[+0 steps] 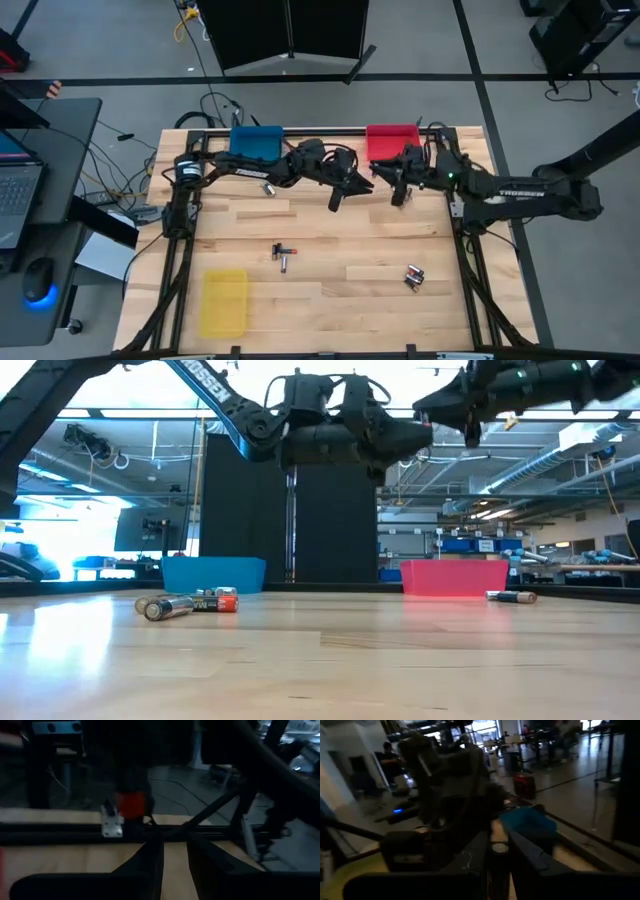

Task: Sort batteries
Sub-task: Put the black-red battery into the red bin

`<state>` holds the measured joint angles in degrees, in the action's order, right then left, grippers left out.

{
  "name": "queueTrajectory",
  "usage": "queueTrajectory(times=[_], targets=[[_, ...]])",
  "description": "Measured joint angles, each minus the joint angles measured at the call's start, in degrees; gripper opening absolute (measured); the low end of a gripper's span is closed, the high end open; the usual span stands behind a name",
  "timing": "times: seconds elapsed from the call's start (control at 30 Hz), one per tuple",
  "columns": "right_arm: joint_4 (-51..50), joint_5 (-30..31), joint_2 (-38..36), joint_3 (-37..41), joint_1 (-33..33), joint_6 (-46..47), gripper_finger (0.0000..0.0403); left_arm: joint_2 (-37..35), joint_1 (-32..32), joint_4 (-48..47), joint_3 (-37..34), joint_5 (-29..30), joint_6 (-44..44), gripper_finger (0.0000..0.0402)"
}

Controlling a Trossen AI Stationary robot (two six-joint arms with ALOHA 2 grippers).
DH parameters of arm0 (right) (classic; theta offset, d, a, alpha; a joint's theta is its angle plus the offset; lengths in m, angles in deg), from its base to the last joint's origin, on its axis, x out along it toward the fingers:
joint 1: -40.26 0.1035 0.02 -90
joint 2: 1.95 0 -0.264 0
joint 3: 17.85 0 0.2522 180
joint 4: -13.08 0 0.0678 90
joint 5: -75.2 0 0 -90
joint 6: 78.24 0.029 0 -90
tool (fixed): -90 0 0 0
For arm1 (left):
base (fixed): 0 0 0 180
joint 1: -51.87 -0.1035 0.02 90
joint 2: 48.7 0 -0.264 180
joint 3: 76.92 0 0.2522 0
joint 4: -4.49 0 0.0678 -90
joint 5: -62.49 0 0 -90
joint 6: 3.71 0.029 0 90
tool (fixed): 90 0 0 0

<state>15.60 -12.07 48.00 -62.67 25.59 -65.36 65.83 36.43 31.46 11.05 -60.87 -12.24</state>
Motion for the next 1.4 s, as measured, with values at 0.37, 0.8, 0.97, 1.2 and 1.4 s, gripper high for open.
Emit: queueTrajectory(times=[0.37, 0.8, 0.97, 1.2, 1.4], targets=[[-25.64, 4.12, 8.36, -15.42, -14.11, -2.65, 0.0065, -16.75, -0.26, 0.15, -18.68, 14.26, 11.38, 0.0094], [-35.75, -0.88, 34.63, -22.8, -31.65, -2.69, 0.0065, -36.88, 1.85, 0.1, -37.83, 24.11, 11.09, 0.0094], [-38.27, -1.08, 42.71, -26.16, -35.18, -3.75, 0.0065, -39.75, 1.99, -0.78, -40.86, 24.49, 9.8, 0.0094], [-42.93, -0.66, 49.47, -30.16, -37.78, -3.52, 0.0065, -39.93, 2.56, -3.06, -41.13, 25.79, 9.77, 0.0094], [-43.51, -0.07, 52.54, -30.84, -39.31, -2.58, 0.0065, -39.93, 2.95, -3.0, -41.13, 26.25, 9.73, 0.0094]])
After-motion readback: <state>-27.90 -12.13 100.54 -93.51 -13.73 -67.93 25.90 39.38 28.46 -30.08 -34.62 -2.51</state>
